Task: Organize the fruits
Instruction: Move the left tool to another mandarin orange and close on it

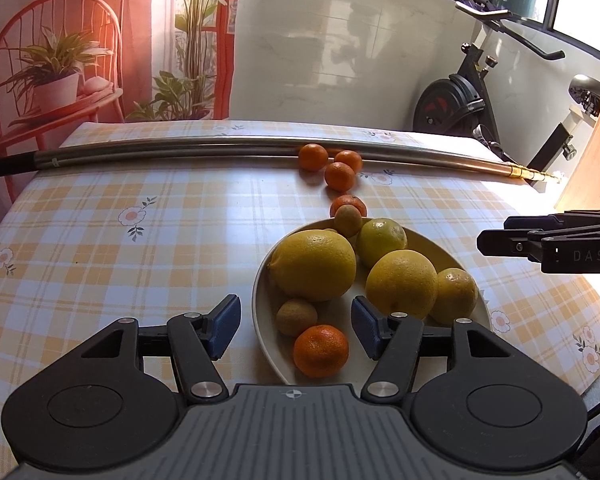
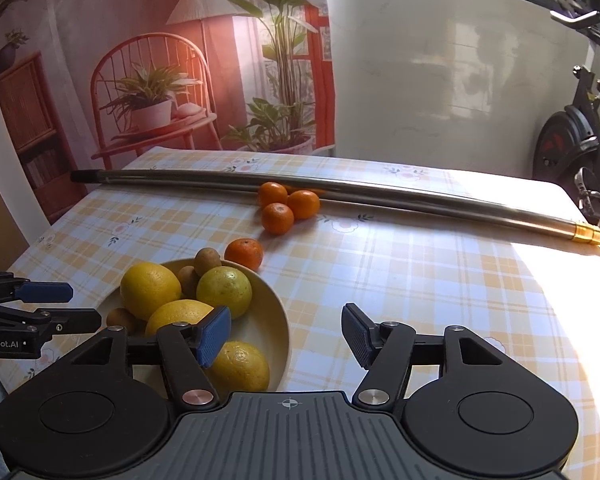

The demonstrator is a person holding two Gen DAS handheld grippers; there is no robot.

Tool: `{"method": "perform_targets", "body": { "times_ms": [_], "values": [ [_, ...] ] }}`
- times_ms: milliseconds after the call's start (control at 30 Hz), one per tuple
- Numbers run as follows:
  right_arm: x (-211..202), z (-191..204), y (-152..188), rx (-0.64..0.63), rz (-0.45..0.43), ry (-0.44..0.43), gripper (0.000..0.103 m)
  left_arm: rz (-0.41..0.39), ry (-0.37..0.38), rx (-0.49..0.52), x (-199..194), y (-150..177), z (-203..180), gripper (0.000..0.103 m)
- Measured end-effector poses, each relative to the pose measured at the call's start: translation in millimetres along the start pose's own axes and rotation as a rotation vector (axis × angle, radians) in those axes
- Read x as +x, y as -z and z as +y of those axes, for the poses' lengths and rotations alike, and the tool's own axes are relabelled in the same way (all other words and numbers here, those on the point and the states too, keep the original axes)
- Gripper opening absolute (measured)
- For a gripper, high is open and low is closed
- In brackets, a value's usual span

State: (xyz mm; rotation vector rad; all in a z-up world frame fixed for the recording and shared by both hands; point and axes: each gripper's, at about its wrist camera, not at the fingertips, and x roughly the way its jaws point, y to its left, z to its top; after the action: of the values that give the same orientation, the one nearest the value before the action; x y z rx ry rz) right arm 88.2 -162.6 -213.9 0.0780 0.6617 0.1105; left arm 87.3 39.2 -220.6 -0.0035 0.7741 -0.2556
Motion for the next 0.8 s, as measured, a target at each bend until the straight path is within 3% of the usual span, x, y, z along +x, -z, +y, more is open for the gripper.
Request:
{"method": "perform_targets", "body": {
  "times_ms": [133, 267, 467, 567, 800],
  "values": [
    [-1.0, -4.5, -7.9, 0.007, -0.007, 0.008, 0.066, -0.003, -0.004, -0.020, -1.3, -6.2, 3.1, 0.074],
    [0.3, -12.7, -15.9, 0.032, -0.015, 0.002, 0.082, -0.003, -0.012, -0.020, -0.4, -14.4, 3.1, 0.075],
    [6.2, -19.7, -27.5, 0.042, -0.033, 0.006, 0.095, -0.010, -0.022, -0.009, 2.1, -27.2, 5.4, 0.077],
    [11.1, -21.7, -33.1, 0.037, -0.035, 0.011, 0.102, -0.017, -0.027, -0.006, 3.4, -34.0, 6.8, 0.084],
    [23.9, -26.4, -44.7, 0.052, -0.041, -0.004, 0.102, -0.028, -0.009, -0.013, 9.6, -53.9, 9.8, 0.090]
  ]
}}
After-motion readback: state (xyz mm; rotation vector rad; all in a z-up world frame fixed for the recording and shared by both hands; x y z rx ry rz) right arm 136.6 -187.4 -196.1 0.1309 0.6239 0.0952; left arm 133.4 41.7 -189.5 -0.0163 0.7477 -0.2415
